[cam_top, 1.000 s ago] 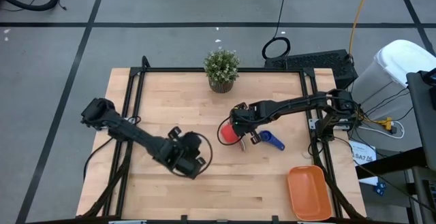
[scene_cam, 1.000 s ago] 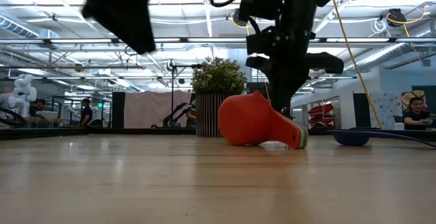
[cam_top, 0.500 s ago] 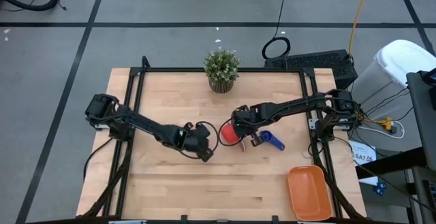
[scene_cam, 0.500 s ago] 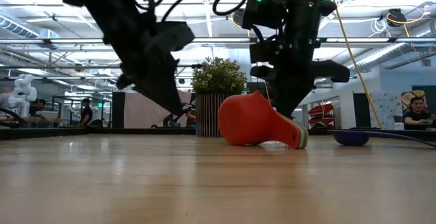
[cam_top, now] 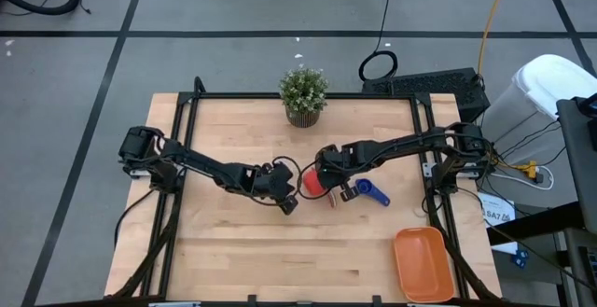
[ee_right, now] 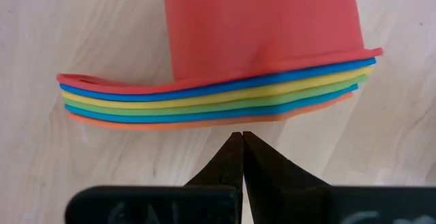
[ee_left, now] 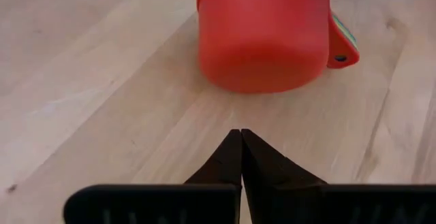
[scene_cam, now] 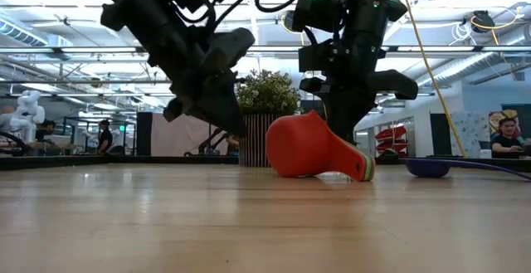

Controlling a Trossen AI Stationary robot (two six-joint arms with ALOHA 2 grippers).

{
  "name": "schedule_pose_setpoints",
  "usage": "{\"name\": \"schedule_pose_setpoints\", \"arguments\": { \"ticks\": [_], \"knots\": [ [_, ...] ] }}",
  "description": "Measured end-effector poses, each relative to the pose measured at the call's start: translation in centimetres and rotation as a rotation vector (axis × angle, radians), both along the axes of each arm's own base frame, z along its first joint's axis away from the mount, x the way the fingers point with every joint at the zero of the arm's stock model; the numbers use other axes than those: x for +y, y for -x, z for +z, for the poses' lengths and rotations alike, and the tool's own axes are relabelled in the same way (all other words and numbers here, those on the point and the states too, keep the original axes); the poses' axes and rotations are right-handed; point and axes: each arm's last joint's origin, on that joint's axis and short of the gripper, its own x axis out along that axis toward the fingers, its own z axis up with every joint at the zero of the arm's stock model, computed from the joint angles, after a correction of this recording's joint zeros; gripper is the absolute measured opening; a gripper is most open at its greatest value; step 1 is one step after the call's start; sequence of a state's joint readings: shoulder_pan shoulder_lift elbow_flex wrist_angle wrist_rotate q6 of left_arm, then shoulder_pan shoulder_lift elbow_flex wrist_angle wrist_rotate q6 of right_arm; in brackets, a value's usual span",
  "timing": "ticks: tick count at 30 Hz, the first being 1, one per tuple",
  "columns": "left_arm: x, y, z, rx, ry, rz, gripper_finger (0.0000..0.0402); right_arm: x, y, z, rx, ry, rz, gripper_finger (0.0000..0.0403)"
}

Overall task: Nest measuring cups in basket
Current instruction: Put the nested measuring cups into the orange bin

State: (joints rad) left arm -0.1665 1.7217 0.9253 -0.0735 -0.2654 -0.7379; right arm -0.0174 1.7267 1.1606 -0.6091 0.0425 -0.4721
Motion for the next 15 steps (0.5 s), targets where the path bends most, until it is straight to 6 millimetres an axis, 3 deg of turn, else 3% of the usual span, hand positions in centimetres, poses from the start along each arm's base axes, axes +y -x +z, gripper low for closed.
{"name": "schedule_pose_setpoints", "arguments": {
  "ticks": [9, 15],
  "knots": [
    [0.4, -2.2, -4.8, -0.005, 0.096, -0.017, 0.0003, 0.1, -0.1, 0.1, -0.013, 0.001, 0.002, 0.0000],
    [0.3, -3.4, -6.3, -0.085, 0.118, -0.017, 0.0002, 0.4, -0.1, 0.1, -0.016, 0.002, 0.016, 0.0000]
  ]
}}
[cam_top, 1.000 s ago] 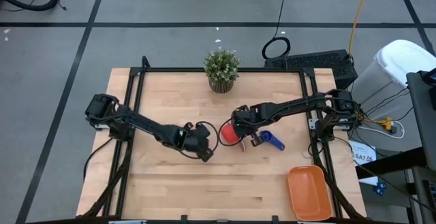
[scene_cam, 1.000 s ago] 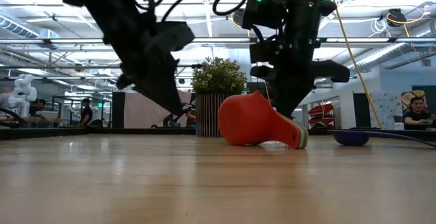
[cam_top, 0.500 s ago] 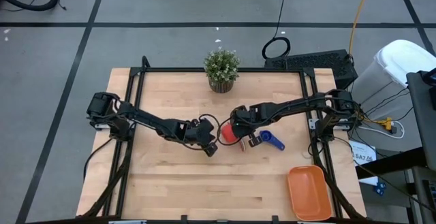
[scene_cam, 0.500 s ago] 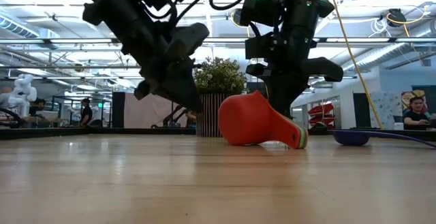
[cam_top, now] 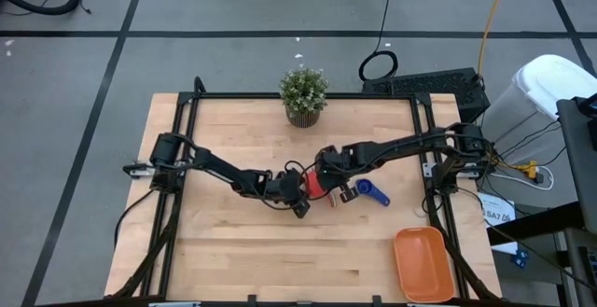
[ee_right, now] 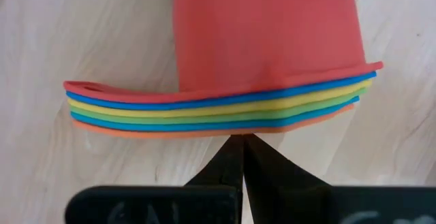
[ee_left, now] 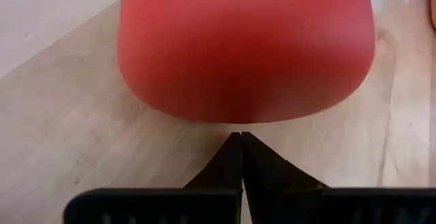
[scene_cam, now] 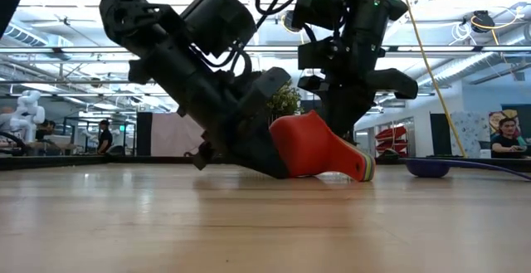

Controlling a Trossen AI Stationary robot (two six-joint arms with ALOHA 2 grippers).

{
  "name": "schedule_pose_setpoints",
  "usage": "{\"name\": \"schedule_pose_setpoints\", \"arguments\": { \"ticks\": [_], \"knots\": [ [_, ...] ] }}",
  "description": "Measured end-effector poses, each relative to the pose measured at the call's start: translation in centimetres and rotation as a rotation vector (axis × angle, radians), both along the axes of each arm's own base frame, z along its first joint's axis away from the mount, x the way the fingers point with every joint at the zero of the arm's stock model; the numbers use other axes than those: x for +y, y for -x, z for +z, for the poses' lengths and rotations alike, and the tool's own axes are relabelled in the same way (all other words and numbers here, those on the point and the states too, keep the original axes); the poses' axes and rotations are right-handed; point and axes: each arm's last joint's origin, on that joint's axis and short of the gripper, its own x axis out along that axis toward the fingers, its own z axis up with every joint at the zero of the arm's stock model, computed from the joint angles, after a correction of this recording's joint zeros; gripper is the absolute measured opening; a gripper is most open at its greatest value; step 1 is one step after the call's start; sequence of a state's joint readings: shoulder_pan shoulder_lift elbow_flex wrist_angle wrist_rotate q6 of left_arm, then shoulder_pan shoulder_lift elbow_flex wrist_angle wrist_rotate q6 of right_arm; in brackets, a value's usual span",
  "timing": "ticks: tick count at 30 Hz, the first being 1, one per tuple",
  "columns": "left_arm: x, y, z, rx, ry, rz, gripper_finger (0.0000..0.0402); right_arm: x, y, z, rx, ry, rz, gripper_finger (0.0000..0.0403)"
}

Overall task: Nest measuring cups in basket
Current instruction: Put the nested measuring cups into the orange bin

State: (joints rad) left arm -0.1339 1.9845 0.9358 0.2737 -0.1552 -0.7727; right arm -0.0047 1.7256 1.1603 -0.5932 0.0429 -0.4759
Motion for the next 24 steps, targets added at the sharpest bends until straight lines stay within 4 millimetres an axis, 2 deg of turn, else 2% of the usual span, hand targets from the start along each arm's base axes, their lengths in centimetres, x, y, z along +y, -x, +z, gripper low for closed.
{"name": "schedule_pose_setpoints", "arguments": {
  "ticks": [24],
  "knots": [
    [0.4, 0.0, 0.2, -0.004, -0.005, -0.004, 0.0006, 1.9, -1.1, 0.5, -0.127, -0.021, 0.069, 0.0000]
  ]
}}
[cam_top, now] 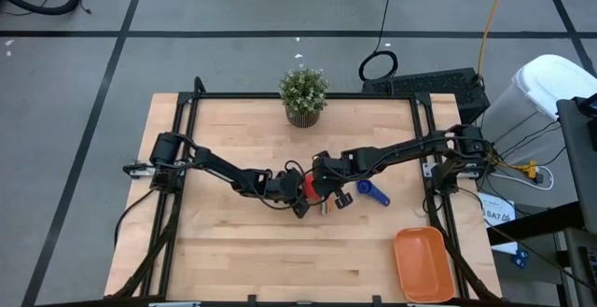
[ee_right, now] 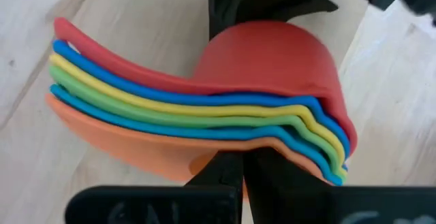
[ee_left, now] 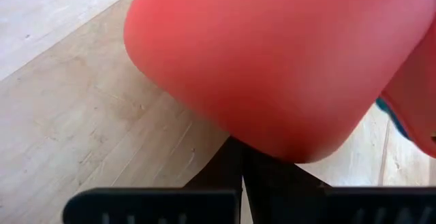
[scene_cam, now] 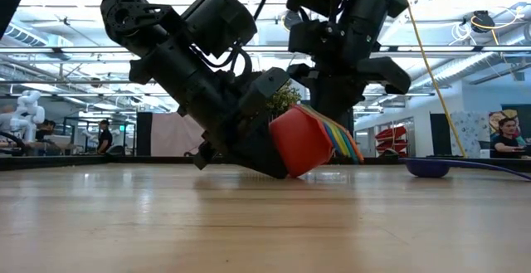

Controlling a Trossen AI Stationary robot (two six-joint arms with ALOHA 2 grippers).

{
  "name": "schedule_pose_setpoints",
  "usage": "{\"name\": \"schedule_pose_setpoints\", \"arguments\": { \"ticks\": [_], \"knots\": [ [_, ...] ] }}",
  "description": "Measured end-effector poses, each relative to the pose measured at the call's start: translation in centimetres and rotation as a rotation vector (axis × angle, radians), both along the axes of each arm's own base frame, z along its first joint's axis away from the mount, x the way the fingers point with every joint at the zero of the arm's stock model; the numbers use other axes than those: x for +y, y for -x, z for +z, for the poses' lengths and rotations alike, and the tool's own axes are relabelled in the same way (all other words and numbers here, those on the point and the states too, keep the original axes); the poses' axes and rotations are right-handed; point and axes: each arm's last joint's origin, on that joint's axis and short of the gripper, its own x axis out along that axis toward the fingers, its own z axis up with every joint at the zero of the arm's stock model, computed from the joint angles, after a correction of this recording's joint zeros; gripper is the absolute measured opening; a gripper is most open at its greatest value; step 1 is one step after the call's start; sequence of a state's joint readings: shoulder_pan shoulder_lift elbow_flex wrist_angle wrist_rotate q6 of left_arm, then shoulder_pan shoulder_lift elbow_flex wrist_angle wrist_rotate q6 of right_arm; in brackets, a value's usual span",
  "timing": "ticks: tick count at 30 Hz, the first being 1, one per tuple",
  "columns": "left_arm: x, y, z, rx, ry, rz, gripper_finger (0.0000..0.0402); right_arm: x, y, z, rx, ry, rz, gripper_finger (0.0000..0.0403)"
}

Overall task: Nest measuring cups in basket
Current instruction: Put the nested measuring cups into the orange bin

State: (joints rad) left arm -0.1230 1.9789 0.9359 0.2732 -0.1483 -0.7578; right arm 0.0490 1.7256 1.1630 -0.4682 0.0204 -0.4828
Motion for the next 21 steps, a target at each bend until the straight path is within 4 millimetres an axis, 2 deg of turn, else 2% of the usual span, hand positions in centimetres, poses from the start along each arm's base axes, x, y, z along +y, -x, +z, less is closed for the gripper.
{"name": "schedule_pose_setpoints", "arguments": {
  "ticks": [21],
  "knots": [
    [-0.06, -0.10, 0.10, -0.017, 0.021, -0.005, 0.0007, 0.07, -0.43, 0.30, -0.046, 0.000, 0.005, 0.0000]
  ]
}}
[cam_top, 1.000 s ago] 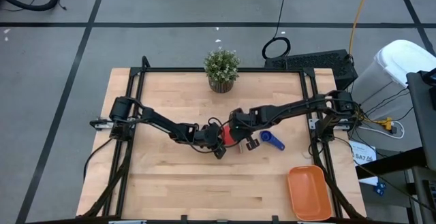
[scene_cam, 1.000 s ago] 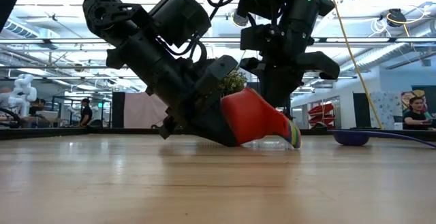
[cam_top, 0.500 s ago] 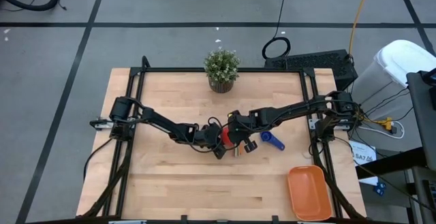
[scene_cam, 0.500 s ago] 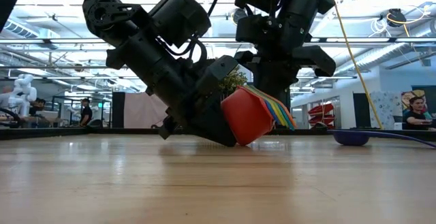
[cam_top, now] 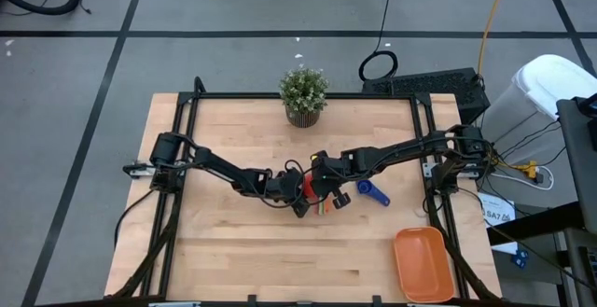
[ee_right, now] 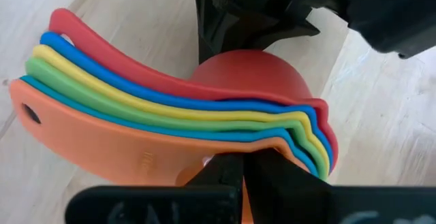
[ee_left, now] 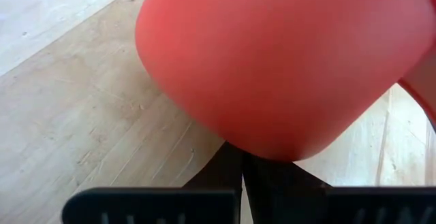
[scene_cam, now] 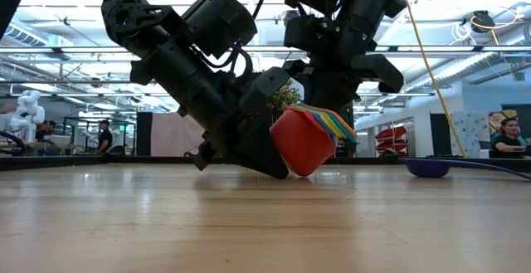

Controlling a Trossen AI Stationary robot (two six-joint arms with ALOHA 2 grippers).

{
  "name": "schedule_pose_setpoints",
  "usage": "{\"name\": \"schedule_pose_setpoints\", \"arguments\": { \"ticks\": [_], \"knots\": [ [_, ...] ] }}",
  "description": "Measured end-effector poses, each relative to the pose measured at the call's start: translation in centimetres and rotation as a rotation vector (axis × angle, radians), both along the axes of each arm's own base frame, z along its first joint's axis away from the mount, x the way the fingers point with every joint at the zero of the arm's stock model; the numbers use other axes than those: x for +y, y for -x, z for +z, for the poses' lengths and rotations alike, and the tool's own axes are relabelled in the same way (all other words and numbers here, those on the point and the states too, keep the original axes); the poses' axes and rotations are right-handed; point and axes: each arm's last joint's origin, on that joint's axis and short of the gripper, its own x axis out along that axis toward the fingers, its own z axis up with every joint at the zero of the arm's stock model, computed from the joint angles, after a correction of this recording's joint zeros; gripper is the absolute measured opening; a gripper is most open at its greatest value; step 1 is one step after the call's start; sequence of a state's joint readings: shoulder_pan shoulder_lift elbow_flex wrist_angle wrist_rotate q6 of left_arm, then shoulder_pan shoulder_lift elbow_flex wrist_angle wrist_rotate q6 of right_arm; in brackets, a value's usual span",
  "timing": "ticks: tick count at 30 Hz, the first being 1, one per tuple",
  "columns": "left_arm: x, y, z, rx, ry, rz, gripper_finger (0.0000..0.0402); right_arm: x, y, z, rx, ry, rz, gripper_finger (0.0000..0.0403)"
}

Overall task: Nest measuring cups in basket
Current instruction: Put the nested measuring cups into the orange bin

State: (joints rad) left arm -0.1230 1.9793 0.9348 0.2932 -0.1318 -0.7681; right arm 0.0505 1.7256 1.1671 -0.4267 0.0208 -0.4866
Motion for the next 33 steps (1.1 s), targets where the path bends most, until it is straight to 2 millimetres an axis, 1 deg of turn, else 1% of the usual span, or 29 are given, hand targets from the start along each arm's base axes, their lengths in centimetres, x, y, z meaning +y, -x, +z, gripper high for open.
{"name": "schedule_pose_setpoints", "arguments": {
  "ticks": [18, 25, 28, 33],
  "knots": [
    [-0.2, 0.0, 0.0, -0.002, 0.003, -0.014, 0.0008, -0.2, -0.3, 0.2, -0.031, -0.015, -0.029, 0.0000],
    [-0.5, 0.0, 0.0, -0.005, 0.002, -0.021, 0.0008, -1.0, -0.3, 0.2, -0.036, -0.021, -0.056, 0.0000],
    [-0.6, 0.0, 0.0, -0.005, 0.003, -0.025, 0.0008, -1.3, -0.4, 0.2, -0.035, -0.060, -0.065, 0.0000],
    [-0.7, 0.0, 0.0, -0.004, 0.016, -0.039, 0.0008, -1.5, -0.6, -0.7, -0.014, -0.074, -0.073, 0.0000]
  ]
}}
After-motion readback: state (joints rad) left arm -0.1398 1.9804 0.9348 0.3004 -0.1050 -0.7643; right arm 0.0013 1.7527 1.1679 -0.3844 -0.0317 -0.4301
